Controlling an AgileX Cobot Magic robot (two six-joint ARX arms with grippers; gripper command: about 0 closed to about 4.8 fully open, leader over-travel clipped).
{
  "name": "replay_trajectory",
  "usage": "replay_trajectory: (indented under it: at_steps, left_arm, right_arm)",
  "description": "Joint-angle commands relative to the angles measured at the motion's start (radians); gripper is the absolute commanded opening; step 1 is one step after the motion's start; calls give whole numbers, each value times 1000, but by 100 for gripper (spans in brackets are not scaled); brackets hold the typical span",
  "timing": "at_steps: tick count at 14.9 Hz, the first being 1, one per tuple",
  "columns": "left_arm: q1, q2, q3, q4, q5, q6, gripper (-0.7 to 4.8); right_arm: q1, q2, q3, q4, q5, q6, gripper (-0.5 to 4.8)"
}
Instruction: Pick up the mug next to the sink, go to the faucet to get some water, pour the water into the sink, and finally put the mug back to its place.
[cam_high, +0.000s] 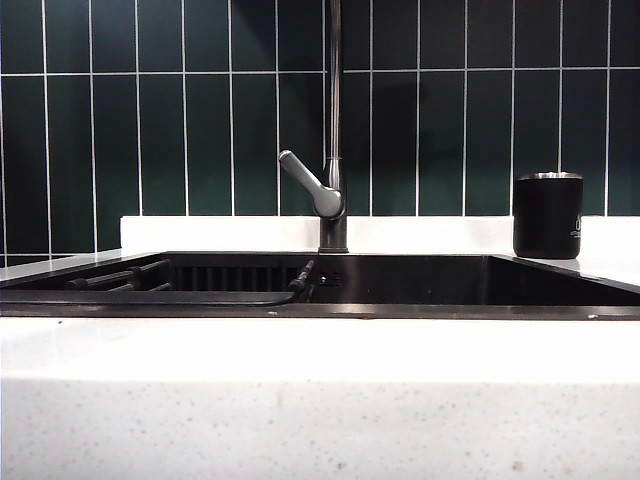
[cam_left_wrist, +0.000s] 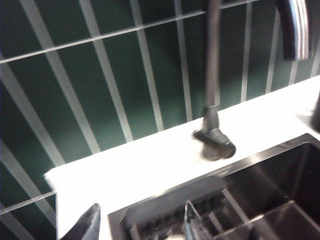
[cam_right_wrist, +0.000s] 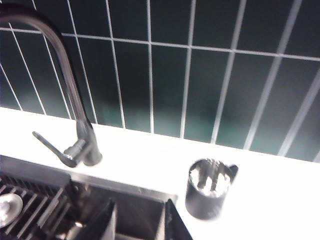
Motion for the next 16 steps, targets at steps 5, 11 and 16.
replay_trajectory:
  at_steps: [5,11,16]
  left_arm:
    - [0,-198,-114,-118,-59,-43,-2]
    - [0,-420,-294,-177,-174,-93,-7]
    - [0,-548,-349,-192,-174,-98,-7]
  right_arm:
    - [63,-237,-162,-130,58,8,103]
    - [63,-488,-330,-158,58,34,80]
    - [70,-511,-408,-150,47,40,80]
